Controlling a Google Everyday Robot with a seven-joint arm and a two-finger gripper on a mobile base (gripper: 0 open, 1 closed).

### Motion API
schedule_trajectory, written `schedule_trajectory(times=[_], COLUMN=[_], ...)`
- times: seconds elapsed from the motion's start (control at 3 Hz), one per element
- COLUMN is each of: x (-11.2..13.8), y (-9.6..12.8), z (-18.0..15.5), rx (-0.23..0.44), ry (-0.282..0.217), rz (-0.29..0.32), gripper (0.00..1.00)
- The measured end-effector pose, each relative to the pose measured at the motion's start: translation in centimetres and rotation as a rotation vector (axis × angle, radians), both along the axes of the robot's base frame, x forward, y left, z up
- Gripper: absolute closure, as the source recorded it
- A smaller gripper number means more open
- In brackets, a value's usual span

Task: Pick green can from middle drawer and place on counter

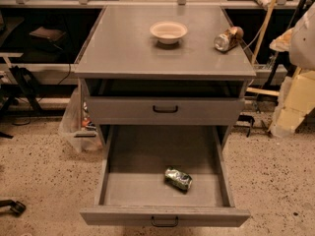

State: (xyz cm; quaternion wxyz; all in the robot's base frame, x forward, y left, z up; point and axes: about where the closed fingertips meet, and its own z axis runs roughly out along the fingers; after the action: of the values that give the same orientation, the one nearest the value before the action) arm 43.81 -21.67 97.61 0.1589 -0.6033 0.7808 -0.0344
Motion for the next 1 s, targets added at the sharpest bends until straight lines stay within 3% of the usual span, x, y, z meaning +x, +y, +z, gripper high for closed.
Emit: schedule_trajectory(times=[0.33, 0.67, 1.0], x=[0.0, 0.7, 3.3], y=[0.0, -0.3, 0.9], z=[0.0, -1.5, -7.6], rx=[0.000, 0.059, 0.173], ry=[0.000, 0.026, 0.129], rz=[0.000, 0.002, 0.053], gripper=[0.00, 0.00, 0.00])
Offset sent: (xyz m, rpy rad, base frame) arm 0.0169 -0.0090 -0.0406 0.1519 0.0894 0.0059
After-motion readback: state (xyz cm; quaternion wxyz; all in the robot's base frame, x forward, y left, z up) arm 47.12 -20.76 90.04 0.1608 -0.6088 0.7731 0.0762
